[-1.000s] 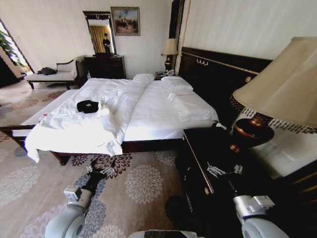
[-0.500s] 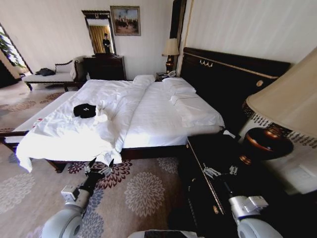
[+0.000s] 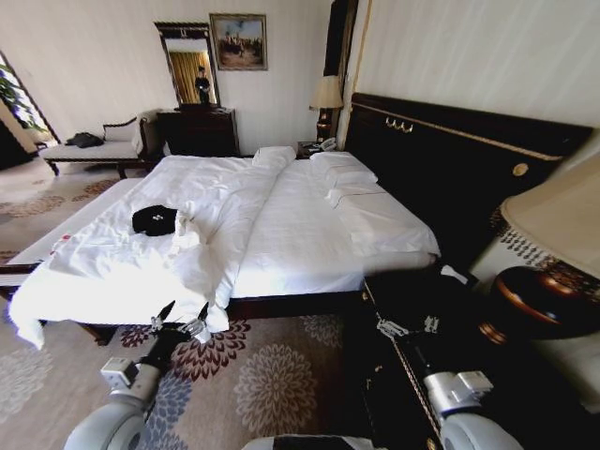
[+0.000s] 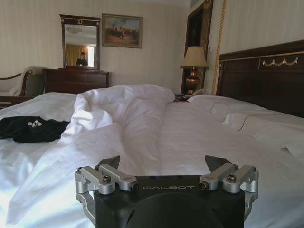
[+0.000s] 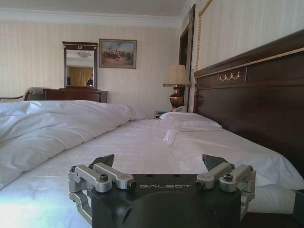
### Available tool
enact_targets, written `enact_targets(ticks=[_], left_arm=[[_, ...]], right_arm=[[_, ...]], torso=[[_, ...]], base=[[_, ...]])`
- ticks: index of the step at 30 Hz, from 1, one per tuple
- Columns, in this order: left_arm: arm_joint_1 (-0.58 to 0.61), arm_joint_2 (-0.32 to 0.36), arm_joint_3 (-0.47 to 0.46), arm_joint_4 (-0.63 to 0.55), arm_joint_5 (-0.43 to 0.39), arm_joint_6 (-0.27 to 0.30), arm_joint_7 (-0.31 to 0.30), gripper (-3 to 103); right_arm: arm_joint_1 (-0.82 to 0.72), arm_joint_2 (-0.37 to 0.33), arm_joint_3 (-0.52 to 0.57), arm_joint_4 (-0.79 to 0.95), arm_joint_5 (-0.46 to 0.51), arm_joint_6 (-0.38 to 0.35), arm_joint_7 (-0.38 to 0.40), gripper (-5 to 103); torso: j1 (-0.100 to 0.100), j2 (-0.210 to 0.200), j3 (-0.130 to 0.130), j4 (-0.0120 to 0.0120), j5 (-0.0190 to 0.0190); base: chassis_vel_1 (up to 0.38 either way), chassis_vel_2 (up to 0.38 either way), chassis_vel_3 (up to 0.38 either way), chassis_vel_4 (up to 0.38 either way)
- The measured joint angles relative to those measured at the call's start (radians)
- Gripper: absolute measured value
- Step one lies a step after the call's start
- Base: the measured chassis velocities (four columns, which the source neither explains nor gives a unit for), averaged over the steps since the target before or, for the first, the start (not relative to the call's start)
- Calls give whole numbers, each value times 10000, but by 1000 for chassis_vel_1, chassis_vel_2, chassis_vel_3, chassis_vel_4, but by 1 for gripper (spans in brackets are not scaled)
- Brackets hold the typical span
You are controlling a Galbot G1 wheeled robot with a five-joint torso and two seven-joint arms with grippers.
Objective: Fold the clothes on the bed.
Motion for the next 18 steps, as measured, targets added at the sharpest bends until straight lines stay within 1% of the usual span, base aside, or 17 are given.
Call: enact_targets(ticks=[7,11,12,13,18], left_arm=[[-172,26,6,-20,-12,-38,72,100],[-188,54,-3,-116,-21,-228,128,100],[-188,43,-4,-197,-21,-480,196,100],[-188,33,-4,-233,-34,-576,221,100],[-204,2,-33,-211,-45,-682,258,100]], right_arm=[[-76,-46,28,11,-52,-2,0,100],[-64,-44,14,4,-108,-11,1,100],[-46,-26,-12,-18,-201,-34,1,100],[-36,-18,-29,-39,-259,-37,2,100],[-5,-10,-68,-100,-326,-69,138,100]], torso=[[0,0,0,1,0],[-1,2,-1,0,1],[0,2,0,0,0],[1,1,0,1,2],[2,1,0,1,2]], base=[[-153,156,144,-150],[-185,187,183,-189],[-197,190,196,-177],[-202,190,189,-206],[-192,203,196,-213]])
